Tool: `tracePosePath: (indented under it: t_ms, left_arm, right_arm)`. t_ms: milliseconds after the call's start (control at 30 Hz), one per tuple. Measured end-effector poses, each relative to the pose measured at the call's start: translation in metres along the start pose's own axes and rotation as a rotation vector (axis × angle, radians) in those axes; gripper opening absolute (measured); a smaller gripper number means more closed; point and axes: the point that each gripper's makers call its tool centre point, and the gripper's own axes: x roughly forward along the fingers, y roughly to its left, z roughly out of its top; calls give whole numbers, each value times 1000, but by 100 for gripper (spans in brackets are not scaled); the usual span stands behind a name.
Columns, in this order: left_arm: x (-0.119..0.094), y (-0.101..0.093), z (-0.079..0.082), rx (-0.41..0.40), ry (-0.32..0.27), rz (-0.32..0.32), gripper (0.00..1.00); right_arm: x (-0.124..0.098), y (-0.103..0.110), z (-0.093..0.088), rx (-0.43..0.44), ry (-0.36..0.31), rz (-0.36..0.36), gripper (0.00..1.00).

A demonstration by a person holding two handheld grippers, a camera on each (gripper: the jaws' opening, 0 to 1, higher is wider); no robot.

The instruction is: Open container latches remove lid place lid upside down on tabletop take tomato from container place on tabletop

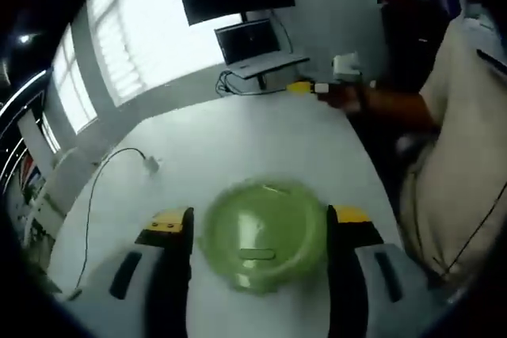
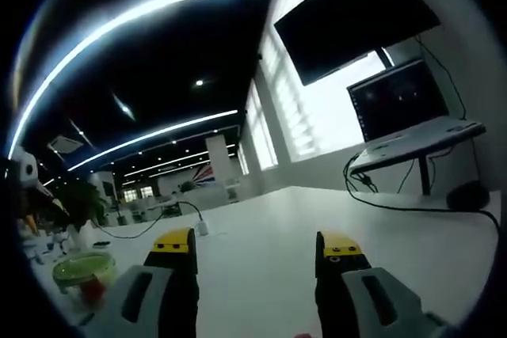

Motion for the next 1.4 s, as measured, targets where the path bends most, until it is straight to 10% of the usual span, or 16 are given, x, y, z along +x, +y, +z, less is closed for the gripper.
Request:
tracePosePath:
  t_ms: [1400]
  left_arm:
    - [52, -15, -45, -80, 228, -165, 68]
  right_arm:
    - [-10, -11, 4, 5, -11, -34, 54]
